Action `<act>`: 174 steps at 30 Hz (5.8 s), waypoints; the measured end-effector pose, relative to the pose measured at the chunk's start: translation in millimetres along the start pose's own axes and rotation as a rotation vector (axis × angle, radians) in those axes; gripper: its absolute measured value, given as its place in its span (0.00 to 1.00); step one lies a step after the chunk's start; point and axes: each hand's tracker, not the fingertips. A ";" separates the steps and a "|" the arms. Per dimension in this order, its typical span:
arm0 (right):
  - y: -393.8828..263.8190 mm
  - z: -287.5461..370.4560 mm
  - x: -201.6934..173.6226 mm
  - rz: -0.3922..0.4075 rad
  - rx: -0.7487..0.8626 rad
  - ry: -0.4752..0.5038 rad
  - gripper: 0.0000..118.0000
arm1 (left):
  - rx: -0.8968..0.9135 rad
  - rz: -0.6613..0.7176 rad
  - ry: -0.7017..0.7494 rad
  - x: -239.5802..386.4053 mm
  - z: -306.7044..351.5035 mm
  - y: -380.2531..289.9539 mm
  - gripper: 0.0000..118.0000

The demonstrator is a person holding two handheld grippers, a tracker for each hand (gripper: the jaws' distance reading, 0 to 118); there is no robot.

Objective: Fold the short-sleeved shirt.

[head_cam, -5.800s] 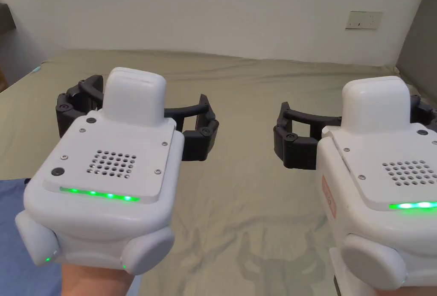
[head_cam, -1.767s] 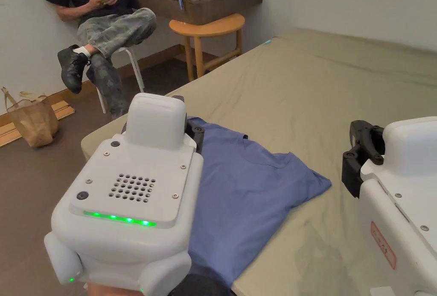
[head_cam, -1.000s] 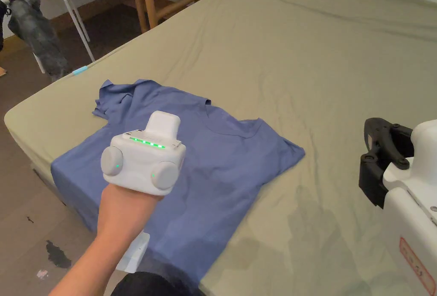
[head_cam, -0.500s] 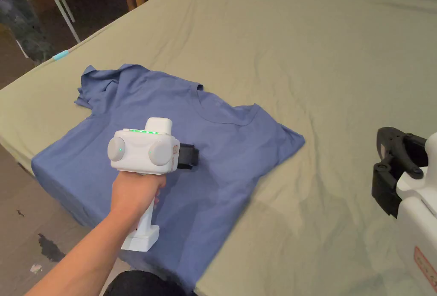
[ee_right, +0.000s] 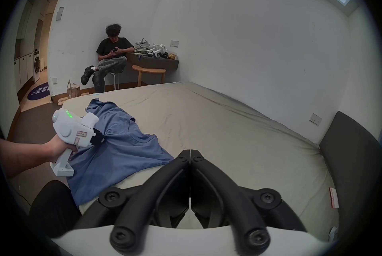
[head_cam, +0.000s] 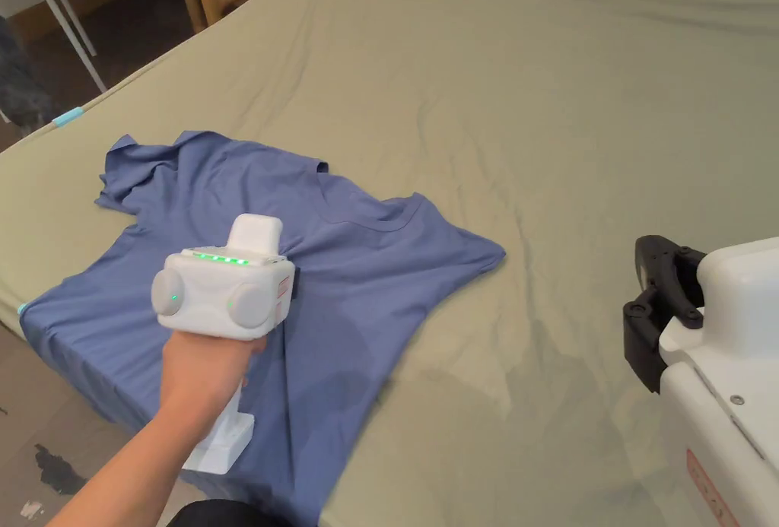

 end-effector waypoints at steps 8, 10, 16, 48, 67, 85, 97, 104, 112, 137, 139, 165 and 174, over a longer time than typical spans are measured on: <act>9.2 28.0 18.3 -0.038 0.043 -0.046 0.01 | 0.275 0.058 0.012 3.4 98.9 28.5 0.00; 11.8 40.6 23.8 -0.043 0.065 -0.059 0.01 | 0.316 0.063 0.024 3.7 120.6 33.0 0.00; 16.8 76.9 42.4 -0.060 0.124 -0.113 0.01 | 0.531 0.140 -0.006 0.4 211.8 52.4 0.00; -62.5 201.6 175.4 -0.217 0.090 -0.519 0.01 | 0.727 -0.607 -0.525 362.8 296.1 159.4 0.00; -110.4 167.6 207.7 -0.264 -0.073 -0.534 0.01 | 0.040 -0.549 -0.488 416.3 84.9 44.4 0.93; -21.9 161.4 153.5 -0.159 0.147 -0.452 0.01 | 0.775 -0.173 -0.322 275.2 328.3 58.3 0.03; -29.1 158.2 130.7 -0.118 0.151 -0.431 0.01 | 0.793 -0.240 -0.324 287.0 342.4 31.8 0.00; -39.8 156.0 135.7 -0.129 0.129 -0.427 0.01 | 0.629 -0.288 -0.351 289.8 298.0 24.5 0.00; -67.5 147.0 149.3 -0.131 0.047 -0.434 0.01 | 0.055 -0.309 -0.397 292.3 166.2 -59.3 0.00; -170.8 9.2 255.2 -0.287 -0.428 -0.277 0.62 | -0.042 -0.346 -0.481 310.9 160.5 -87.3 0.07; -185.9 -24.8 270.1 -0.300 -0.485 -0.242 0.73 | -0.032 -0.325 -0.473 290.1 171.5 -84.9 0.07; -170.3 -88.5 303.4 -0.291 -0.485 -0.116 0.08 | 0.096 -0.272 -0.366 238.3 196.7 -47.0 0.07; -71.5 71.4 322.7 -0.386 -0.059 -0.308 0.08 | 0.382 -0.131 -0.359 202.8 256.3 49.6 0.07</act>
